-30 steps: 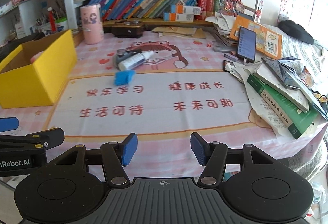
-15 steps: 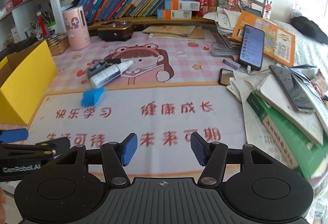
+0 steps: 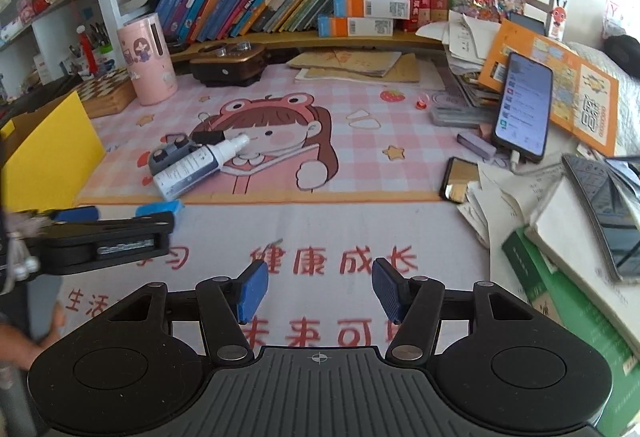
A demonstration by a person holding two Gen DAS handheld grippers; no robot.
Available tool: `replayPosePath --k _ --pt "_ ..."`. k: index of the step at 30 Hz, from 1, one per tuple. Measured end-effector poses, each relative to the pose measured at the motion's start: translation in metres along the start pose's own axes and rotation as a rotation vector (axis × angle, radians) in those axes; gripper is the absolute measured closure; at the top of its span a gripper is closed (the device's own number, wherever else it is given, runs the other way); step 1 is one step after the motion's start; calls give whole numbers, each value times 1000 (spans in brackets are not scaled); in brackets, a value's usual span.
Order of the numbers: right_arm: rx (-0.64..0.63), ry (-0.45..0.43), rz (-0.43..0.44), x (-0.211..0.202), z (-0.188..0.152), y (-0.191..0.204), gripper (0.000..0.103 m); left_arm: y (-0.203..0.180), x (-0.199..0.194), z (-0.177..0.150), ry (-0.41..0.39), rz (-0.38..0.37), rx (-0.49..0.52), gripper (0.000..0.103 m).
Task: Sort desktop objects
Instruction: 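Move the left tool to the blue object and close on it, then grasp the white spray bottle with the right tool while the left tool lifts the blue object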
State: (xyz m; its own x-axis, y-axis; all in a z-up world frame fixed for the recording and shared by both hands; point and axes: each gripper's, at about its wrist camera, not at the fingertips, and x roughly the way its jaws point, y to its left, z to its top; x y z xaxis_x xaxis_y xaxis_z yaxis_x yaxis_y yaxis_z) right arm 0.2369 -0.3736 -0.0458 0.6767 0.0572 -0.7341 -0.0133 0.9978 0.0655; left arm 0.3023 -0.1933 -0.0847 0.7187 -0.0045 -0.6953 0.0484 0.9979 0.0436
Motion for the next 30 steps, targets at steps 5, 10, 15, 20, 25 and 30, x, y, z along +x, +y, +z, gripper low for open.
replayPosePath --k 5,10,15,20,25,30 --pt "-7 -1 2 10 11 -5 45 -7 23 -1 39 12 -5 41" --pt "-13 -13 14 19 23 -2 45 2 27 -1 64 -6 -43 64" --pt "-17 -25 59 37 38 13 45 25 -5 -3 45 -35 -101 66" --pt "5 2 142 73 52 46 45 55 -54 -10 32 -43 -182 66" --pt "122 44 132 110 76 74 45 78 -87 -19 69 -54 -263 66" --pt "178 51 107 137 82 91 47 87 -103 -25 70 -28 -275 66"
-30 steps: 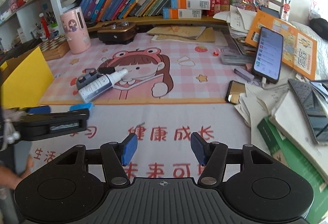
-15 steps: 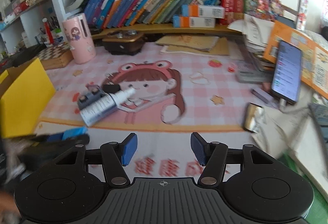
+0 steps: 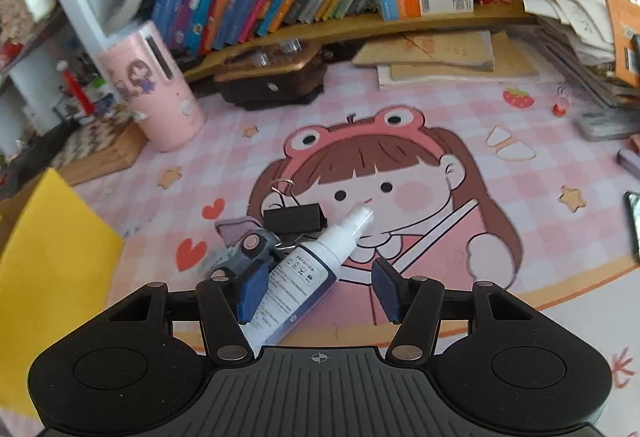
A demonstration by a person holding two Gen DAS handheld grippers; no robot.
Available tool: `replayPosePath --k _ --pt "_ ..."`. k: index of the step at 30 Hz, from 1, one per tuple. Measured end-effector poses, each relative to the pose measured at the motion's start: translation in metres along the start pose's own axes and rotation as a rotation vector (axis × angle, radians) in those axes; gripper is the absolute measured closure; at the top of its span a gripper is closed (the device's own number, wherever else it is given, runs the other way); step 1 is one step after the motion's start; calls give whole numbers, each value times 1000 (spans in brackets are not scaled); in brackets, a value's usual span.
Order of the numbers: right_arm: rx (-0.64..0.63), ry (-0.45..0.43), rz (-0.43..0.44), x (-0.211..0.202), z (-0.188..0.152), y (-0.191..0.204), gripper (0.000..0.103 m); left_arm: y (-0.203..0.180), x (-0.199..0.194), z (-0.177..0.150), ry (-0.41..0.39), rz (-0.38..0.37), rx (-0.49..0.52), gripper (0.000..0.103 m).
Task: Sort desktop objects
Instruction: 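Grasp the white spray bottle with the right tool while the left tool lifts the blue object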
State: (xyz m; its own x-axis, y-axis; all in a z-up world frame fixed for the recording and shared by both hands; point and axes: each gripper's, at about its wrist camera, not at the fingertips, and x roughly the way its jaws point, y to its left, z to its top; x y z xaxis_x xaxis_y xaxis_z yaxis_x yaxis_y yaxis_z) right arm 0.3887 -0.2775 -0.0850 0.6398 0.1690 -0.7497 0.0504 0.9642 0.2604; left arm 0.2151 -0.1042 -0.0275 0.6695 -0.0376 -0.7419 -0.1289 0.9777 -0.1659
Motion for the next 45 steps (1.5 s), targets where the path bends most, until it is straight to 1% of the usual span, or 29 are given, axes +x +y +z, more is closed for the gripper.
replayPosePath --k 1,3,6,8,9,10,12,15,16,20,21,24,27,28,33,37,40,45 --pt "5 0 3 3 -1 2 47 1 -2 -1 -1 5 3 66" --pt "-25 -19 -4 4 -4 7 48 5 -4 -2 2 8 1 66" --pt "-128 -44 -5 1 -10 15 51 7 -3 -2 7 3 -3 66" --pt "-182 -24 -10 -2 -15 15 52 6 -2 0 9 -8 2 66" --pt "-195 -7 -15 -2 -16 14 57 6 -1 0 10 -17 6 66" --pt "-204 7 -22 -4 -18 12 60 5 -1 0 11 -27 8 66" --pt "-221 13 -58 -10 -23 2 68 5 -2 0 10 -47 9 66" --pt "-253 8 -90 -11 -31 -10 68 5 0 -1 16 -58 0 66" --pt "-275 -1 -98 -9 -33 -12 67 5 1 -2 19 -57 -3 66" --pt "-417 -76 -92 -4 -36 -10 67 2 2 -4 24 -59 4 66" --pt "-427 -82 -85 -2 -34 -11 67 1 1 -5 25 -61 6 66" --pt "-401 -57 -55 1 -25 -16 71 1 -1 -6 22 -63 -3 66" --pt "-393 -40 -53 -4 -24 -20 71 0 -5 -7 6 -64 -6 66" --pt "-386 -46 -43 -9 -25 -22 71 0 -6 -6 1 -69 -9 66" --pt "-345 -94 9 -51 -19 -36 71 -4 -10 -2 -19 -108 -25 66" --pt "-295 -96 70 -90 -18 -50 71 -8 -17 -1 -28 -153 -9 66" --pt "-286 -103 108 -122 -24 -59 71 -10 -21 -4 -23 -182 9 66" --pt "-248 -88 117 -161 -42 -65 71 -12 -27 -9 -10 -229 30 67"
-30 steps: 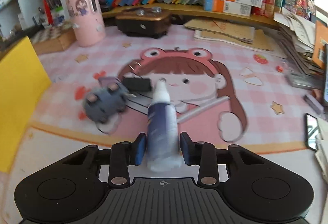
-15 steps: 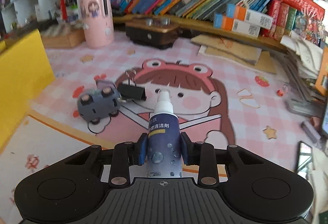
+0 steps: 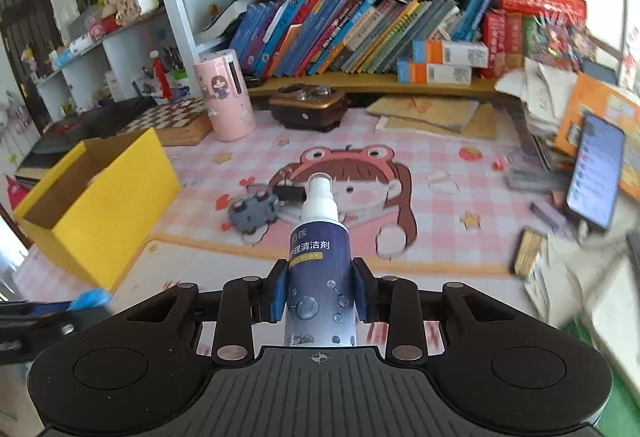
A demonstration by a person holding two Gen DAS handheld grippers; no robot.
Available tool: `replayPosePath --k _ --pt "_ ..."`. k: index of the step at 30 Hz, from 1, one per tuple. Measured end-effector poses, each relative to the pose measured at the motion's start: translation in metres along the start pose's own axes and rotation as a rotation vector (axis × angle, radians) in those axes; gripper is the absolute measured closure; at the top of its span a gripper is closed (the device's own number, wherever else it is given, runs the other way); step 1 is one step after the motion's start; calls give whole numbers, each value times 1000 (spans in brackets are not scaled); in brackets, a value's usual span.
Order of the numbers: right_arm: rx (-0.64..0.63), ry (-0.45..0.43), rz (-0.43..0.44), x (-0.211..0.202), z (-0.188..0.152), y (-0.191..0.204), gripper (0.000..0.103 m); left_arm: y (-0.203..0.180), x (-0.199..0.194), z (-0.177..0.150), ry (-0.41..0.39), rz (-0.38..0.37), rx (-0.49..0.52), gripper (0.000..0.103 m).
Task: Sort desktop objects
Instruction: 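Grasp the white spray bottle with the right tool while the left tool lifts the blue object, then carry the spray bottle in the right tool and blue object in the left tool to the yellow box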
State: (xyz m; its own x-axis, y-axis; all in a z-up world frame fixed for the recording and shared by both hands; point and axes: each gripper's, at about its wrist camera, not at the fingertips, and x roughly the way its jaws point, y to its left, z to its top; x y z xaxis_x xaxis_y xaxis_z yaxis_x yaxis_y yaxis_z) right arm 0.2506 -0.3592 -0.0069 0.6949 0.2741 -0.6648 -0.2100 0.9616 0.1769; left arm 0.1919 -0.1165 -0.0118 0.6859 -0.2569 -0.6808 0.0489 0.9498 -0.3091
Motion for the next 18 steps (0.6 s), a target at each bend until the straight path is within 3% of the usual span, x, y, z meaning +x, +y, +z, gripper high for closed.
replayPosePath --k 8,18 --pt "35 31 -8 -28 -33 33 71 9 -20 -11 5 -84 67 67" --pt "47 1 -41 -60 -68 108 71 65 -76 -35 -17 -104 114 67"
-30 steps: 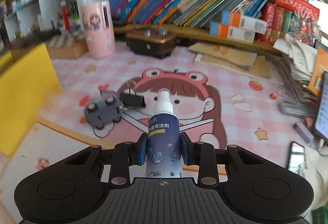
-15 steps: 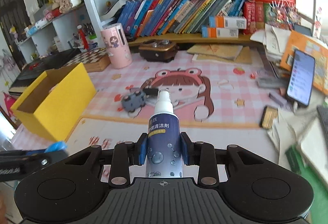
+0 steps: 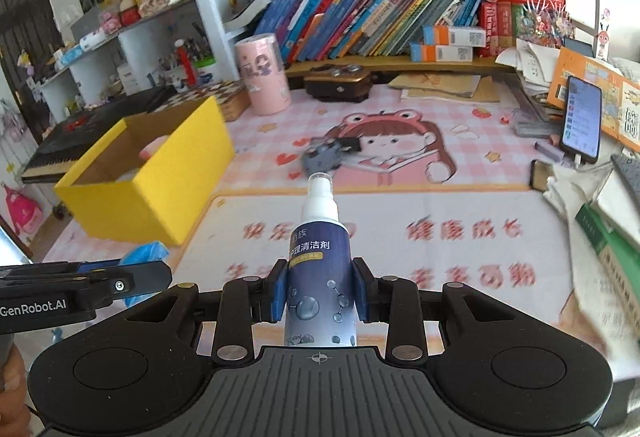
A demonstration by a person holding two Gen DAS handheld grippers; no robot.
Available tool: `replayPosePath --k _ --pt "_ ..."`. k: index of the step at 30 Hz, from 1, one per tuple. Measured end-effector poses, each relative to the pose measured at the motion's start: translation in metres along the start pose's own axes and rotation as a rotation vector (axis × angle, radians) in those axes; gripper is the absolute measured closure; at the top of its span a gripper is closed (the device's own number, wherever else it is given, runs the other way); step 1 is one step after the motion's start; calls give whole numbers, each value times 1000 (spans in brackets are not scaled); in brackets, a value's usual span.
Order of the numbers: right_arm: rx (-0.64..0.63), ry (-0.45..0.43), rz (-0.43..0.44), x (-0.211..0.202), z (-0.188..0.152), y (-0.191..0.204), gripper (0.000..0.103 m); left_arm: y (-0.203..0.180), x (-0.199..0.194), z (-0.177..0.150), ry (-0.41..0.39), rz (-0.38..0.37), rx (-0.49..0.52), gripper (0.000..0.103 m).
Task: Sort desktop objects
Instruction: 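Carry the spray bottle in the right tool and blue object in the left tool to the yellow box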
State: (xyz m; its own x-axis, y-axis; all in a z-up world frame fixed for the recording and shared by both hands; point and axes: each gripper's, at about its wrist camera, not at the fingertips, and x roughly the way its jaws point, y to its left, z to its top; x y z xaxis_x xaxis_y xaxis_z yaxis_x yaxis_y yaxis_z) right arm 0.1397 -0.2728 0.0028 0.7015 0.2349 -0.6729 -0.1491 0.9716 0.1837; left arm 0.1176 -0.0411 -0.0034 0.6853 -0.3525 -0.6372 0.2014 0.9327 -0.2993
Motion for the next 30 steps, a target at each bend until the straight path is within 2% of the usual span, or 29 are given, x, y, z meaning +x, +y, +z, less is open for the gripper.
replayPosePath --k 9,14,22,30 --pt "-77 49 30 -15 -44 89 71 56 -64 -41 -30 44 -12 67" --pt "-126 59 62 -21 -54 130 71 86 -98 -53 -74 67 -53 67" --pt "-208 52 118 -21 -57 179 71 118 -134 -65 -125 109 -105 67" --pt "-240 51 145 -19 -62 206 71 131 -145 -68 -135 116 -117 67"
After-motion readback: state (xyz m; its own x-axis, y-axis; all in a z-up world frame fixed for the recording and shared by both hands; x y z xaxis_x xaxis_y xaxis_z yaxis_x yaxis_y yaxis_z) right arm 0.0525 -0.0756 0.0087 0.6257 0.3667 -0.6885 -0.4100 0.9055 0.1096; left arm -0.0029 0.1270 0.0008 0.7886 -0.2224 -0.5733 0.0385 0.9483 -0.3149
